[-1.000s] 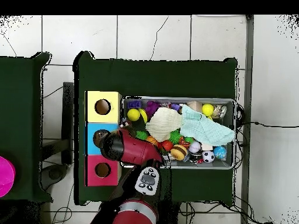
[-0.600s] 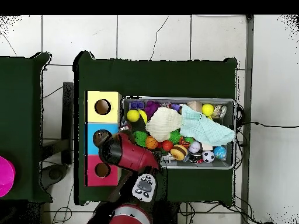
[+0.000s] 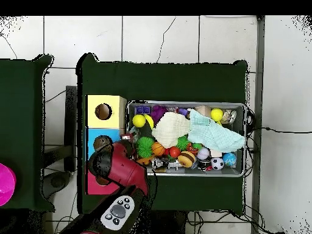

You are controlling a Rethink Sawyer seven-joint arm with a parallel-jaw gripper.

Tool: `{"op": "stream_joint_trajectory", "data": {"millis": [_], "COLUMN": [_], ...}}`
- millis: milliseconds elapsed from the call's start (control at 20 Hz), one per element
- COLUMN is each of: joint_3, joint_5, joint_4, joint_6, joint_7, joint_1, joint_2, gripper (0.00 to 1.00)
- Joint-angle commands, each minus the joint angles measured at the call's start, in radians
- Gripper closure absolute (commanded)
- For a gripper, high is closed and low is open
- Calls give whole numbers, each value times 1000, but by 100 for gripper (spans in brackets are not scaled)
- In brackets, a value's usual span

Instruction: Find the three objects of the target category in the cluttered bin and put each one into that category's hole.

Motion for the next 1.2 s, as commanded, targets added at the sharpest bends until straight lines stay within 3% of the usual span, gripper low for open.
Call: {"op": "stream_joint_trajectory", "data": {"millis": [50,500,650,800,1000,1200], "joint_3": [178,249,322,389,348,384], "joint_5": [43,-27,-60,-105,-141,-196], "joint_4": [23,38,70,118,114,148], "joint_6": [41,-30,-34,26,171,245], "joint_7": [186,110,74,7,-5,-41], "joint_1": [-3,-115,-196,-276,-258,-310], "joint_2": [93,74,34,-43,-123,-203], "gripper": [0,0,0,0,0,0]}}
